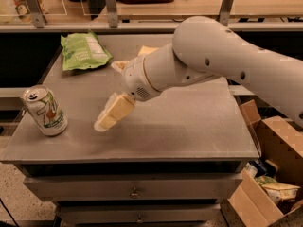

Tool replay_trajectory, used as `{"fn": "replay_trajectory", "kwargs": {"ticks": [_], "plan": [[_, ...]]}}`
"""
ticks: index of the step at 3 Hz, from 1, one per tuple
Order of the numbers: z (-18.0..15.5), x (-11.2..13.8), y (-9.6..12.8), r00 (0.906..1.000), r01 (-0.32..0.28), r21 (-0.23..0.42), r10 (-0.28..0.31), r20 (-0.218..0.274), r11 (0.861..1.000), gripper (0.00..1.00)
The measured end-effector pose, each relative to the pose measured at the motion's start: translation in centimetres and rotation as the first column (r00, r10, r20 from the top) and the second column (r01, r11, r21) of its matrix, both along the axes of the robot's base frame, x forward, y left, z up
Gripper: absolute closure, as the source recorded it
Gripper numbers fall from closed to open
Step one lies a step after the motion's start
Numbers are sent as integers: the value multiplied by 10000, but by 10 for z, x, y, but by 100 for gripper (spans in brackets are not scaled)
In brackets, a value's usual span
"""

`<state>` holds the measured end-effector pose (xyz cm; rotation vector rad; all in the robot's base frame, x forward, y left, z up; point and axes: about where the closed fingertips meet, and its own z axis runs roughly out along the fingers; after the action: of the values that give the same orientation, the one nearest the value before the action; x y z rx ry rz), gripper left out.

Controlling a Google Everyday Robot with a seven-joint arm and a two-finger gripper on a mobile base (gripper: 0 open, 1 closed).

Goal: Knock 7up can over

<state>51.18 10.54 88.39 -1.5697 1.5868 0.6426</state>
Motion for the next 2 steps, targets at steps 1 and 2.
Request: {"fn": "replay_trajectory", "kwargs": {"ticks": [1,2], "plan": [[-4,-4,11,9978,-549,496,567,-339,9973,0],[-13,-9,33,9900,-1176,1170,1257,-647,9861,0]]}}
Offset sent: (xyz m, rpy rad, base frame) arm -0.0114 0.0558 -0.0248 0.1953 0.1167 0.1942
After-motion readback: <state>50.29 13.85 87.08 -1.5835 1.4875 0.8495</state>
